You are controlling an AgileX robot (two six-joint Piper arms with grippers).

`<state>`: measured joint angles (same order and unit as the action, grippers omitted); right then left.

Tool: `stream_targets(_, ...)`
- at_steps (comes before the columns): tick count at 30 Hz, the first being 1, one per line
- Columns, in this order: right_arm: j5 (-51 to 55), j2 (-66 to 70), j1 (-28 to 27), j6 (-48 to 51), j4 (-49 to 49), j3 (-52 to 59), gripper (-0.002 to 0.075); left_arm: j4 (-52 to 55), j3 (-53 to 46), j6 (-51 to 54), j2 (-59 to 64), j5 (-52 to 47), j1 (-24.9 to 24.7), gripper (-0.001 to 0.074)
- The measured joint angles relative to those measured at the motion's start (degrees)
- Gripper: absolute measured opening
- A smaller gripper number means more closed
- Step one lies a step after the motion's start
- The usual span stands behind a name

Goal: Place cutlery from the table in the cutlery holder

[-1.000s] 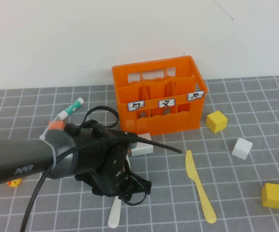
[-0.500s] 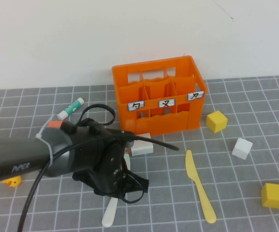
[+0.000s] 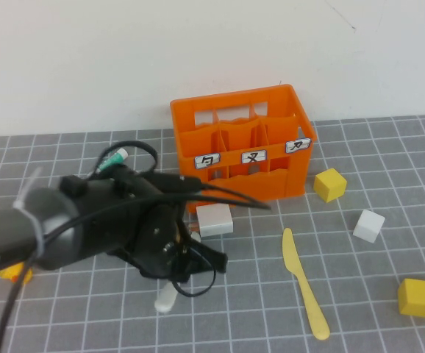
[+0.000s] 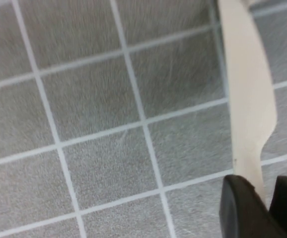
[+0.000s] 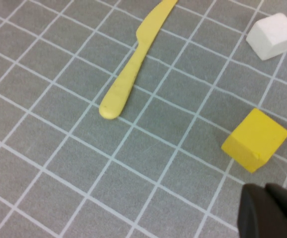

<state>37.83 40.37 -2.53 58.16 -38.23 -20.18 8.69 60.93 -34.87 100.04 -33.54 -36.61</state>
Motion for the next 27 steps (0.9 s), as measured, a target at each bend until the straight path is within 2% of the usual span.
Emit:
stream_targets(5,0.0,0.0,0.0,0.0,0.0,0.0,-0.0003,0.14,0.0,0.0,-4.17,1.29,0.0,0.0022)
stream_targets(8,0.0,0.0,0.0,0.0,0.0,0.0,-0.0003,0.35,0.0,0.0,-5.96,2.27,0.0,0.0006)
stream_targets(22,0.0,0.0,0.0,0.0,-0.09,0.0,-0.0003,-0.56,-0.22,-5.37,-1.55,-3.5,0.67,0.0001)
stream_targets(27,0.11,0.0,0.0,0.0,-0.09,0.0,-0.0003,-1.05,-1.26,-6.31,2.4,-6.99,0.82,0.0048)
